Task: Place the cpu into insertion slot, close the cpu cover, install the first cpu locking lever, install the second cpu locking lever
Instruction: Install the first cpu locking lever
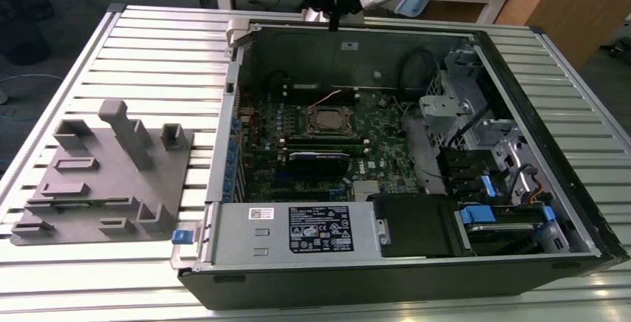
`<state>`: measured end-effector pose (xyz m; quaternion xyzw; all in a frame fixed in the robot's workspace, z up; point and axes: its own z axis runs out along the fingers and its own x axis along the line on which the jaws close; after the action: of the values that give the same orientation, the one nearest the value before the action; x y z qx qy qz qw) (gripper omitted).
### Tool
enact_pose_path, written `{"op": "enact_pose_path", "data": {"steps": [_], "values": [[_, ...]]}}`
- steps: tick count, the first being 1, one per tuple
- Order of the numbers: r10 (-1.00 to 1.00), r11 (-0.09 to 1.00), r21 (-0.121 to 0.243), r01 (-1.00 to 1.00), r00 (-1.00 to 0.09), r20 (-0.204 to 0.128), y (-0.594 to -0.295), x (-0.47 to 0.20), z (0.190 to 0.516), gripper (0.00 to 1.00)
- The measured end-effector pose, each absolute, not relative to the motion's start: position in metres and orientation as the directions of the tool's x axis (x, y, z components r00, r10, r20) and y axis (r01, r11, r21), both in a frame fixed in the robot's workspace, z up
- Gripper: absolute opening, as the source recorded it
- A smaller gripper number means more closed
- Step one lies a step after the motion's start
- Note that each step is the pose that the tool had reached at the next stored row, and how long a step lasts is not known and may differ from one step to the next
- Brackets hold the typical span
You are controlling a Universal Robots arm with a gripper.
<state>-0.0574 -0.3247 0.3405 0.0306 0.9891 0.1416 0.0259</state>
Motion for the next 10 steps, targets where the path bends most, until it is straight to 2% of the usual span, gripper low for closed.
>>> {"op": "enact_pose_path", "data": {"steps": [1,10], "values": [[0.068,0.958,0.282,0.053,-0.997,-0.043,-0.3247,-0.0574,0.3522,0.1],[0.068,0.958,0.282,0.053,-0.997,-0.043,-0.3247,-0.0574,0.356,0.1]]}}
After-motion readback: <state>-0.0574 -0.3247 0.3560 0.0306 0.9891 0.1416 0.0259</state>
